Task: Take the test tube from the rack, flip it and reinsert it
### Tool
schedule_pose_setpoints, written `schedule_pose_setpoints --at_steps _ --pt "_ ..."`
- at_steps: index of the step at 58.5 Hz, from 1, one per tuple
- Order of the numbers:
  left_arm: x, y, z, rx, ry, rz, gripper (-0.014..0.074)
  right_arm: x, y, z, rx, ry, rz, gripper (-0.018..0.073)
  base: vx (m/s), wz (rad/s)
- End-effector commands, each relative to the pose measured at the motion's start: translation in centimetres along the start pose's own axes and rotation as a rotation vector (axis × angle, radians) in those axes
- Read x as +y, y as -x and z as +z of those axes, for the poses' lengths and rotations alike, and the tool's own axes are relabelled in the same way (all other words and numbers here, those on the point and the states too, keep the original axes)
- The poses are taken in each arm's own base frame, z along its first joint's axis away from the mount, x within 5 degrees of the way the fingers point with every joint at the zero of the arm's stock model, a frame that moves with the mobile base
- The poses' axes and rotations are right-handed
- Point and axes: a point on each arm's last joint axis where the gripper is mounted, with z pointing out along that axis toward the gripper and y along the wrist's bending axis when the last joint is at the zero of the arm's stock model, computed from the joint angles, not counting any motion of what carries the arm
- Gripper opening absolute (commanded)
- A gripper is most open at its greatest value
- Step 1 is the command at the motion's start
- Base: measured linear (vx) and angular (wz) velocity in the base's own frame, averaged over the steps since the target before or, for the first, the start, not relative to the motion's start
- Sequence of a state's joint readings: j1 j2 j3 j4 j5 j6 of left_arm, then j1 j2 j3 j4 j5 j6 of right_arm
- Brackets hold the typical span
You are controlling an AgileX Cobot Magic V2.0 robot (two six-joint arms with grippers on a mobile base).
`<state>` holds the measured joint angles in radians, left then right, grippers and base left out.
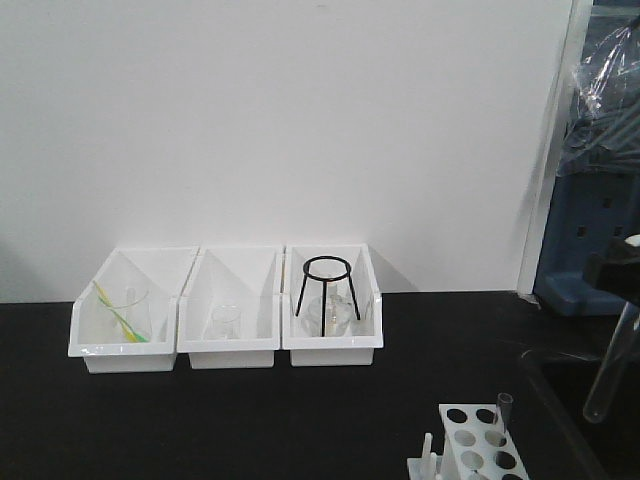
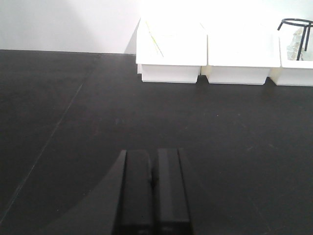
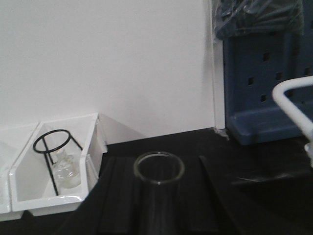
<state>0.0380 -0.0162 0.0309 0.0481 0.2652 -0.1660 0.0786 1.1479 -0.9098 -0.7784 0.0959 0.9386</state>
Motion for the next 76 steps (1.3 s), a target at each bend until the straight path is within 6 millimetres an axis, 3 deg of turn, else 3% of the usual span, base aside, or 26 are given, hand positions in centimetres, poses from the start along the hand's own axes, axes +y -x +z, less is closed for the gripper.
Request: schedule_pose_setpoints --at_steps 1,12,19,24,76 --pt "-0.2 0.7 -0.1 -0.092 -0.019 -0.004 -0.0006 1.6 1.1 -0.8 -0.139 0.177 -0.01 -0.0007 0.0 0.0" --pt "-0.2 0.7 -0.1 -0.092 -0.019 -0.004 -0.0006 3.2 -2.1 -1.1 -0.22 0.437 -0.02 -0.0006 0.0 0.0" --pt "-0.2 0.7 -0.1 -0.092 -0.019 -0.004 -0.0006 3.1 -5.4 -1.1 -0.258 0.476 -0.115 -0.0006 0.0 0.0" --pt "-0.2 0.7 -0.1 -0.092 -0.019 -0.004 -0.0006 2.8 -6.6 -1.3 -0.323 0.467 -0.145 -0.0006 0.0 0.0" --pt "-0.2 0.7 -0.1 -0.092 -0.019 -0.004 -0.0006 3.4 -11.1 2.2 -0.26 0.585 -0.203 -0.0006 0.0 0.0"
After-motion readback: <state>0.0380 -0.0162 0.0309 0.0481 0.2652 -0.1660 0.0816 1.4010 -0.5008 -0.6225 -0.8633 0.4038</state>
